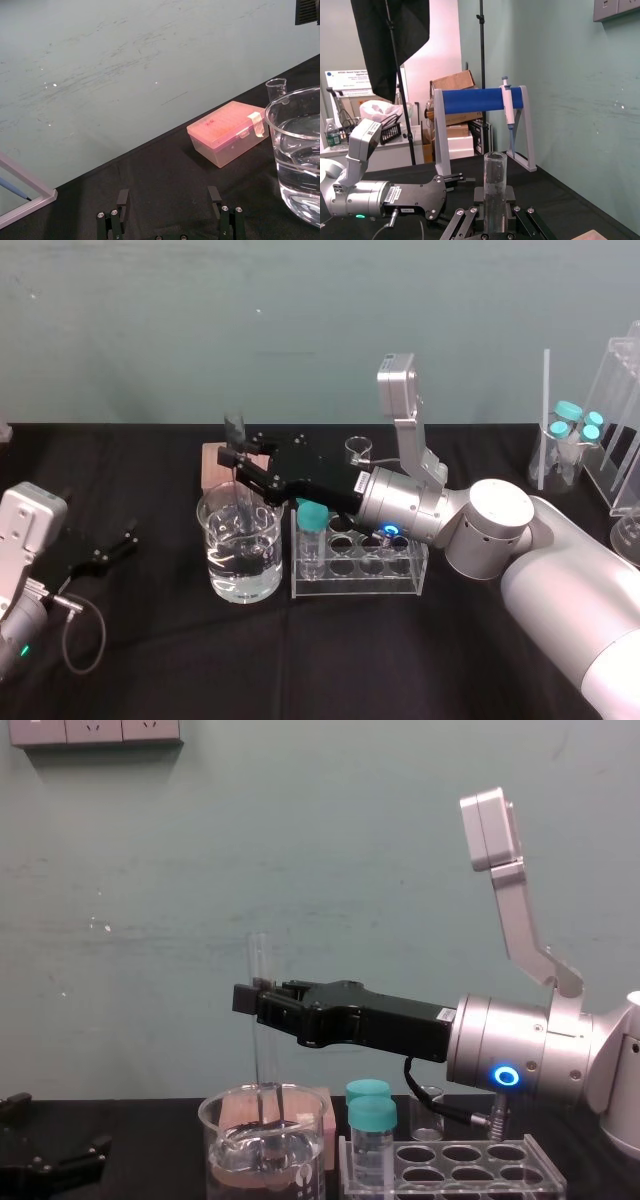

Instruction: Hold the test tube with one hand and immerse one end into the beaker, then return it to the test tube rack.

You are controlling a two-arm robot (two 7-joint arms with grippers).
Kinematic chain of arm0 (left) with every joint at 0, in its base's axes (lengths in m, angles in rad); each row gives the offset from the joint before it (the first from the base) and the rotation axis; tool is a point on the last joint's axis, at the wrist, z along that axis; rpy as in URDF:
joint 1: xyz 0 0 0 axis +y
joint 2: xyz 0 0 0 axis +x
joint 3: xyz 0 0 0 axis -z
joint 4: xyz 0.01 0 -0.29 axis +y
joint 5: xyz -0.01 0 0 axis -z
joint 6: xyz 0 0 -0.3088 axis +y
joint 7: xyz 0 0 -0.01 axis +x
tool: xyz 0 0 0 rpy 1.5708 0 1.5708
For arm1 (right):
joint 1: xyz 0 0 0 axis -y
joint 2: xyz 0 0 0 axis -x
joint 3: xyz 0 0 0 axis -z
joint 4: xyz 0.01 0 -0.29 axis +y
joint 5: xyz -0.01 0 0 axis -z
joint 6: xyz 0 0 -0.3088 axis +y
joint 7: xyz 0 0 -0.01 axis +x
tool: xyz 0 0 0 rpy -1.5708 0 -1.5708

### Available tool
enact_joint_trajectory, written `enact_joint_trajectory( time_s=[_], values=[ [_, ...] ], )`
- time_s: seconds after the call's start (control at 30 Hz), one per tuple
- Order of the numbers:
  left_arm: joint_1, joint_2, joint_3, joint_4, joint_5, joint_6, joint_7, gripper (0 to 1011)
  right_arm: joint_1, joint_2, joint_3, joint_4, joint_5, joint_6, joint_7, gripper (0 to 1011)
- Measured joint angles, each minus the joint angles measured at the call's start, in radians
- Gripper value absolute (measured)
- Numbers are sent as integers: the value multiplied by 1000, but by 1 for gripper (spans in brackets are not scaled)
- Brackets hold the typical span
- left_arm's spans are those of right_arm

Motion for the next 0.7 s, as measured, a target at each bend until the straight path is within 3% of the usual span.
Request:
enact_joint_trajectory(
  time_s=[0.7],
  values=[
    [0,0,0,0,0,0,0,1000,-1,1,-2,-3,0,2,0,234]
  ],
)
